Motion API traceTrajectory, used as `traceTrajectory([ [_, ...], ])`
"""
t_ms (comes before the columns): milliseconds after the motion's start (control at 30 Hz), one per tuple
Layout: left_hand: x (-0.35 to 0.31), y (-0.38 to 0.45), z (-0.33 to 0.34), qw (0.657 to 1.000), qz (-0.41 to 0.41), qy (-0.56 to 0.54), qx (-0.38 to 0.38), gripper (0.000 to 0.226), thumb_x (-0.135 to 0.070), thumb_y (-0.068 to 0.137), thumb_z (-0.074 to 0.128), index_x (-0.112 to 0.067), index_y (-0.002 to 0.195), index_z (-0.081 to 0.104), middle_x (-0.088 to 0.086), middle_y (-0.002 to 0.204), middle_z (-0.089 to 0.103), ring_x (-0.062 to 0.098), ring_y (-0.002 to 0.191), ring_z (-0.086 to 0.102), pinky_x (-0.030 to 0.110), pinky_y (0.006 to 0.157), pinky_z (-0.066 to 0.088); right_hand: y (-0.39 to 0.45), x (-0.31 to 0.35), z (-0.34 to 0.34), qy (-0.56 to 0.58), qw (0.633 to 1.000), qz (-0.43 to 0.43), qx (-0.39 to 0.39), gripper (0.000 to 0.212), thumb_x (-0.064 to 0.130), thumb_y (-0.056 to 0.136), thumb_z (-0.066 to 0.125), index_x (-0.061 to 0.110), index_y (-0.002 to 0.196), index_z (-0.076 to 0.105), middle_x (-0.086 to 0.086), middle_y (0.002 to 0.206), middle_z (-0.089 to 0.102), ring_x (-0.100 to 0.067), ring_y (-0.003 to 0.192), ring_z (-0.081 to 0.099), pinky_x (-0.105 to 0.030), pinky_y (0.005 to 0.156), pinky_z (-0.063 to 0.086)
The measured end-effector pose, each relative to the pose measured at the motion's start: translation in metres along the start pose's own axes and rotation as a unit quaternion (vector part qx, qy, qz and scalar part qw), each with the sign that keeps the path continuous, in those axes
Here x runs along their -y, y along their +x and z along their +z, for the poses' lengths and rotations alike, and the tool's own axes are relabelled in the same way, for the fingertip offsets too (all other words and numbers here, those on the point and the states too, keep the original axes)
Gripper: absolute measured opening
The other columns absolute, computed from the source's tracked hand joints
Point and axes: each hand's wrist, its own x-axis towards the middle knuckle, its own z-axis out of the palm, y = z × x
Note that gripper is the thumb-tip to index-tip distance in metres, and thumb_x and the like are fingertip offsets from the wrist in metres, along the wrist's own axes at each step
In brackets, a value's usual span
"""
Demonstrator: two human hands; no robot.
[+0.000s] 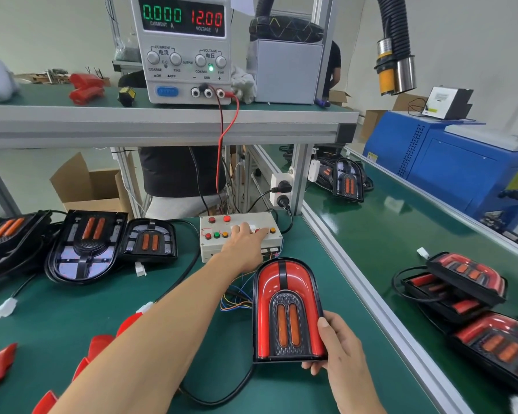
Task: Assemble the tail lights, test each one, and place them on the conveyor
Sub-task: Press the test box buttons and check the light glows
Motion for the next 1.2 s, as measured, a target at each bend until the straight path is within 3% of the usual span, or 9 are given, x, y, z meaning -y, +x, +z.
traceTrajectory([
  [500, 0.007, -0.003, 0.010, 0.999, 0.019, -0.011, -0.046, 0.073, -0.006, 0.094, 0.051, -0.024, 0.159, 0.024, 0.016, 0.136, 0.036, 0.032, 0.122, 0.035, 0.043, 0.104, 0.039, 0.001, 0.000, 0.000, -0.005, 1.000, 0.004, -0.003, 0.024, 0.031, 0.107, 0.044, 0.020, 0.117, 0.062, -0.013, 0.080, 0.074, -0.026, 0.059, 0.067, -0.030, 0.050, 0.055],
  [700, 0.014, -0.011, 0.016, 0.997, 0.029, -0.014, -0.071, 0.076, -0.011, 0.092, 0.064, -0.022, 0.157, 0.026, 0.011, 0.136, 0.034, 0.027, 0.124, 0.033, 0.038, 0.099, 0.044, 0.000, 0.002, 0.001, -0.002, 1.000, 0.002, -0.001, 0.024, 0.032, 0.107, 0.043, 0.021, 0.117, 0.062, -0.013, 0.081, 0.075, -0.025, 0.059, 0.067, -0.030, 0.051, 0.055],
  [933, 0.010, -0.007, 0.013, 0.998, 0.012, -0.029, -0.063, 0.075, -0.009, 0.093, 0.060, -0.021, 0.158, 0.025, 0.013, 0.138, 0.034, 0.029, 0.126, 0.033, 0.041, 0.106, 0.040, -0.002, 0.003, 0.001, 0.002, 1.000, -0.001, 0.001, 0.024, 0.031, 0.107, 0.043, 0.020, 0.118, 0.062, -0.014, 0.080, 0.075, -0.025, 0.059, 0.067, -0.029, 0.050, 0.053],
  [1200, 0.007, -0.003, 0.009, 0.999, 0.006, -0.022, -0.050, 0.068, -0.012, 0.094, 0.059, -0.018, 0.155, 0.030, 0.016, 0.137, 0.036, 0.032, 0.125, 0.035, 0.043, 0.106, 0.038, -0.003, 0.004, 0.001, 0.015, 1.000, 0.000, -0.002, 0.034, 0.044, 0.097, 0.047, 0.022, 0.117, 0.063, -0.014, 0.082, 0.075, -0.025, 0.060, 0.067, -0.030, 0.050, 0.054],
])
